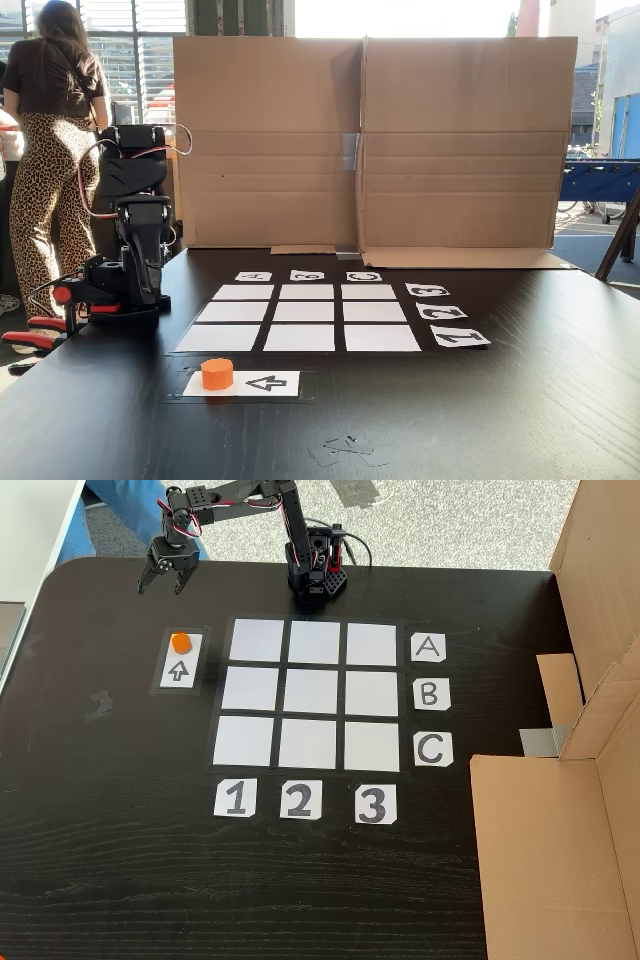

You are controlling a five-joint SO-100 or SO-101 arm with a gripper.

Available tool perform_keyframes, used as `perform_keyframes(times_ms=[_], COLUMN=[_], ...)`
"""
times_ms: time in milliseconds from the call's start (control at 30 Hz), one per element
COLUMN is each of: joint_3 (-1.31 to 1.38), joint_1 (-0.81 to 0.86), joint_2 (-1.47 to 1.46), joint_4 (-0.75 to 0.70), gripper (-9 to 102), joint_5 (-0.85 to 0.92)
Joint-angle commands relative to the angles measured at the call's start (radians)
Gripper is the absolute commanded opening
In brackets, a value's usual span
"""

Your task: Pick up the round, orange token and place it in the grid on square A3.

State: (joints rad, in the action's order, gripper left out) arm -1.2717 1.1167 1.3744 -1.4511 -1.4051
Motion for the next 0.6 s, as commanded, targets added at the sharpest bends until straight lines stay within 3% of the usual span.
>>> perform_keyframes(times_ms=[0,567], joint_3=[0.060,0.120], joint_1=[-0.026,-0.077], joint_2=[-0.026,-0.179], joint_4=[0.006,0.009], gripper=[33,33], joint_5=[0.054,0.420])
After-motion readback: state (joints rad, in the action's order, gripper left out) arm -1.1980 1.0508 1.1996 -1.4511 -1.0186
